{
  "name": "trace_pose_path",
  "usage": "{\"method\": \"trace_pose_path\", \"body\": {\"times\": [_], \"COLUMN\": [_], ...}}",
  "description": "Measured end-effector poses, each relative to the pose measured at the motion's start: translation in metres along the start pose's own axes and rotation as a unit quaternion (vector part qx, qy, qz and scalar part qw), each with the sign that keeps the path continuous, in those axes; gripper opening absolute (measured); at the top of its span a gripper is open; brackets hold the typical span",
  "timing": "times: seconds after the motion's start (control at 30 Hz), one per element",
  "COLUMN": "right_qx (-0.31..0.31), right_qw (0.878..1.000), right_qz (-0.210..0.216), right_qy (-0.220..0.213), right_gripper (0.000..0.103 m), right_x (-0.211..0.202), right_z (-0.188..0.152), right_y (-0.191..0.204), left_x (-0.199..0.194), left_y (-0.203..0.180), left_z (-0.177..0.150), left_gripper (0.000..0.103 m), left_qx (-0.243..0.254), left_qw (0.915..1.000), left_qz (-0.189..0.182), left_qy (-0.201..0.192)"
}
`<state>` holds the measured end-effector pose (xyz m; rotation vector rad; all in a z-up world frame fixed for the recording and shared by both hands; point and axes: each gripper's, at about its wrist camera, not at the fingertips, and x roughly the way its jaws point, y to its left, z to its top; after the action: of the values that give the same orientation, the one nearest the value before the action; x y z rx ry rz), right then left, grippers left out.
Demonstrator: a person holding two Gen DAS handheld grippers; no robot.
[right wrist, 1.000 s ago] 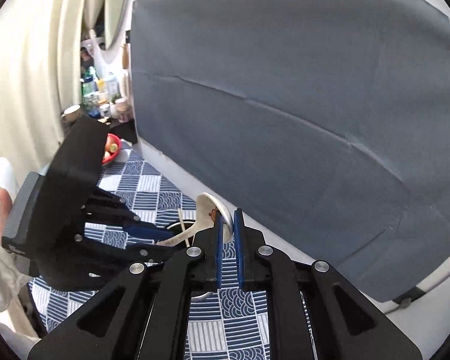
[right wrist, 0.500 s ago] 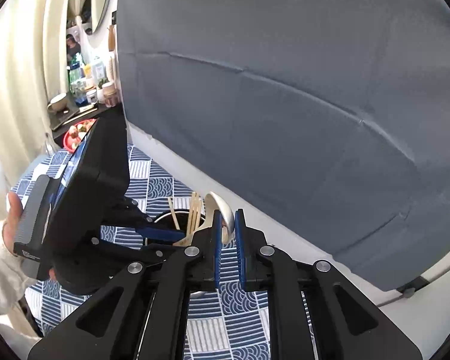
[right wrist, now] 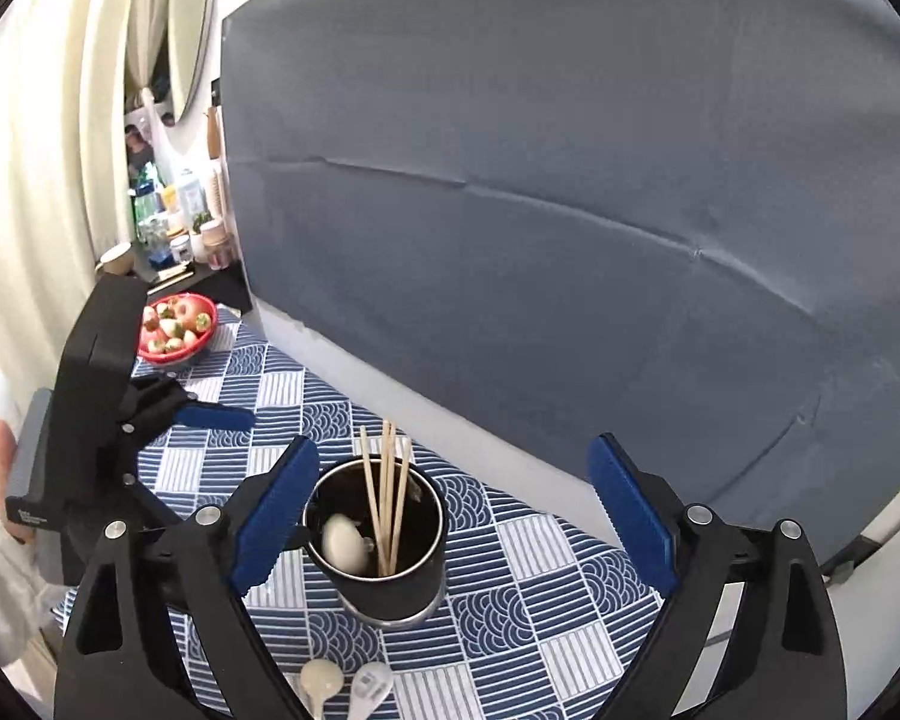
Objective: Organize utensils
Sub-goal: 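Lower the ceramic spoon into the black cup and open both grippers, then withdraw both grippers from the cup toward the two white spoons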
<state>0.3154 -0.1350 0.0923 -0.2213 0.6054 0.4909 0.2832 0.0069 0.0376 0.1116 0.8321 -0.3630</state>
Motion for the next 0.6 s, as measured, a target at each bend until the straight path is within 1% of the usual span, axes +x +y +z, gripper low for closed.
{"method": "trace_pose_path", "body": {"times": [0.2,0.27,0.33,0.43,0.6], "right_qx": [-0.005,-0.007,-0.010,-0.017,-0.021], "right_qw": [1.000,1.000,1.000,1.000,1.000], "right_qz": [0.006,0.010,0.014,0.017,0.019], "right_qy": [0.001,0.002,0.003,0.004,0.008], "right_gripper": [0.089,0.090,0.091,0.091,0.091], "right_x": [-0.005,-0.005,-0.008,-0.012,-0.015], "right_z": [-0.006,-0.007,-0.011,-0.014,-0.022], "right_y": [0.003,0.004,0.007,0.010,0.013], "left_x": [-0.011,-0.016,-0.020,-0.022,-0.018], "left_y": [0.003,0.005,0.007,0.010,0.003], "left_z": [-0.014,-0.020,-0.028,-0.037,-0.056], "left_gripper": [0.097,0.097,0.097,0.097,0.097], "left_qx": [-0.017,-0.022,-0.030,-0.039,-0.016], "left_qw": [0.9997,0.9994,0.9992,0.9983,0.9972], "left_qz": [0.013,0.024,0.023,0.031,0.048], "left_qy": [0.011,0.011,0.016,0.029,0.055]}}
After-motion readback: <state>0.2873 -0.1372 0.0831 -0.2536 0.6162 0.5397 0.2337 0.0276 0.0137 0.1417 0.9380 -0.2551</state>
